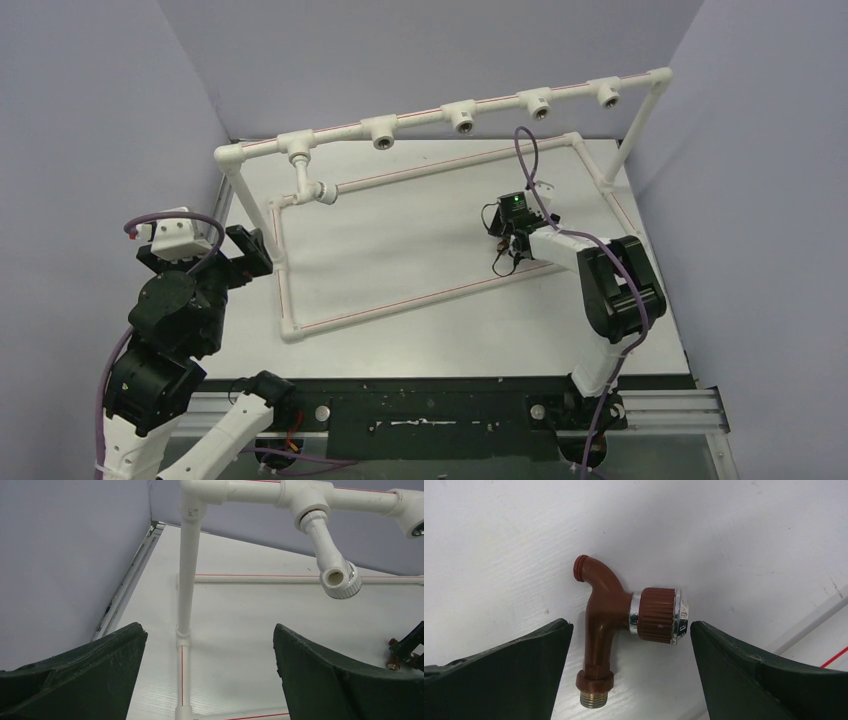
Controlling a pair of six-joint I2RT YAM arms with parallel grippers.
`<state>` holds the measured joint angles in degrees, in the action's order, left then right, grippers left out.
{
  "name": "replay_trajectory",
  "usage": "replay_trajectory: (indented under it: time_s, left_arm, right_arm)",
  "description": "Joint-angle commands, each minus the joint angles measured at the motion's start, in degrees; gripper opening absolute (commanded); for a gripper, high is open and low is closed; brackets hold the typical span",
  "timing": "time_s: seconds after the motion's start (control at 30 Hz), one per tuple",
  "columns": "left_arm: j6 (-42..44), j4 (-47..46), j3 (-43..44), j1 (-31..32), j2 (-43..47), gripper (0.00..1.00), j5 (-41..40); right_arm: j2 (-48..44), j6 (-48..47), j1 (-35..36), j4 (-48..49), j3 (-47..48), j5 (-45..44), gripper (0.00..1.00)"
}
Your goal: Install the water faucets
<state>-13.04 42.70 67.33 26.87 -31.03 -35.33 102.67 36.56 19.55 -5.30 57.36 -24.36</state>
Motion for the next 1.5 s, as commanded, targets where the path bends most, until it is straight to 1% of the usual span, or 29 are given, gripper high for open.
replay_trajectory:
  time_s: [0.0,0.23,0.37,0.43,0.53,0.7,0.77,0.83,0.93,1.2,1.3,1.47]
  left_arm:
    - [0.9,-1.7,1.5,0.4,0.3,0.97,-0.5]
    - [0.9,-1.6,1.5,0.6,0.0,0.97,-0.5]
    - [0.8,-1.2,2.1,0.6,-0.2,0.97,-0.2]
    - [0.7,-0.6,2.8,0.6,-0.5,0.97,0.2]
    - [0.0,0.3,3.7,0.6,-0.9,0.97,1.3]
    - [-0.7,1.8,4.8,0.6,-1.3,0.97,2.8]
    - [-0.8,2.3,5.6,0.6,-1.4,0.97,3.1]
    - [-0.9,2.6,6.4,0.6,-1.7,0.97,3.7]
    - [-1.0,3.3,7.6,0.6,-2.2,0.97,4.0]
    - [-2.1,4.5,9.6,0.6,-2.9,0.97,6.2]
    - [-3.3,4.8,9.9,0.6,-3.1,0.97,8.8]
    - [-5.9,6.3,9.9,0.6,-3.3,0.97,15.7]
  right_arm:
    - [1.6,-0.6,0.3,1.3,2.5,-2.6,0.91]
    - [2.7,-1.9,0.2,1.8,2.2,-2.1,0.85]
    - [3.0,-3.2,0.3,1.7,2.1,-2.0,0.78]
    - [2.6,-3.9,0.3,2.1,1.7,-1.7,0.73]
    - [1.7,-4.8,0.3,2.4,1.2,-0.7,0.61]
    - [-1.3,-5.2,0.3,4.1,-1.1,2.6,0.37]
    - [-2.9,-5.2,0.3,4.5,-2.1,3.5,0.3]
    - [-4.8,-5.3,0.2,4.7,-2.9,4.6,0.26]
    - [-8.0,-5.4,0.3,4.8,-4.4,6.3,0.23]
    - [-19.2,-6.5,1.6,4.8,-10.0,10.6,0.22]
    - [-25.0,-8.1,3.1,7.8,-13.8,12.1,0.22]
    - [-35.5,-12.1,6.6,10.1,-18.2,15.4,0.22]
